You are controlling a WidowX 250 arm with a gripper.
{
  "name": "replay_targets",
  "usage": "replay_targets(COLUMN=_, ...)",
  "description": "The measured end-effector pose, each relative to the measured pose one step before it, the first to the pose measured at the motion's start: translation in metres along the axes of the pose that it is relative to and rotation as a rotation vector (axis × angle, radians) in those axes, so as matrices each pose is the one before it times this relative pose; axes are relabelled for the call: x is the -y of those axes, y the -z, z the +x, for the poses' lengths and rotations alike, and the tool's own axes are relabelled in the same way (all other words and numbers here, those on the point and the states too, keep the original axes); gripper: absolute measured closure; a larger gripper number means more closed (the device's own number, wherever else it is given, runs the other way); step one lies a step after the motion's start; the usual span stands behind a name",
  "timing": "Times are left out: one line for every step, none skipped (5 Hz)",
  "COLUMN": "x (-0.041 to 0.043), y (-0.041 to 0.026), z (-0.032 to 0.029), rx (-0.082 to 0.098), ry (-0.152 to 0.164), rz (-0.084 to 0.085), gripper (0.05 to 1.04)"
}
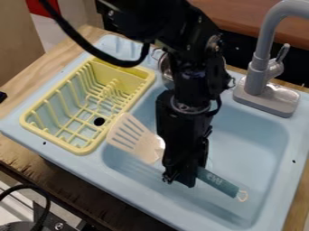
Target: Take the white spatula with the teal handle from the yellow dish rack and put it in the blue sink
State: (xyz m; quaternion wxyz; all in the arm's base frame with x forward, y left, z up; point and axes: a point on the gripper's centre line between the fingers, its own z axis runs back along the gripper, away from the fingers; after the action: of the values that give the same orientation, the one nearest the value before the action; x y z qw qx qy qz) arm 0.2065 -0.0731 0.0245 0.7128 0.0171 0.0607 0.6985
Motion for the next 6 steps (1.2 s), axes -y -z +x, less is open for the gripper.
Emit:
replay_targets(x=-0.00046, y=0.01127, z=-0.00682, rx=-0.0015, ry=-0.0288, rz=0.0304, gripper=0.851)
replay_targets(x=-0.00135, y=0.01055, z=-0.00466, rx=0.0042, ry=0.0134, rz=-0.0004, gripper=0.851)
replay_targets(x=-0.00411, y=0.00889, z=-0.00162, rx=0.0223, ry=0.0174, rz=0.0327, gripper=0.851)
replay_targets(x=-0.00224, y=0.00382, z=-0.00152, rx=-0.0092, ry=0.0019, rz=0.0224, gripper=0.851)
replay_targets(x=0.00314, y=0.0014, z=0.0009, rx=-0.0081, ry=0.0123, rz=0.0097, gripper=0.799)
replay_targets(x=0.00298, y=-0.00027, z=-0.00081, rx=0.0059, ry=0.0407, rz=-0.0252, gripper=0.529)
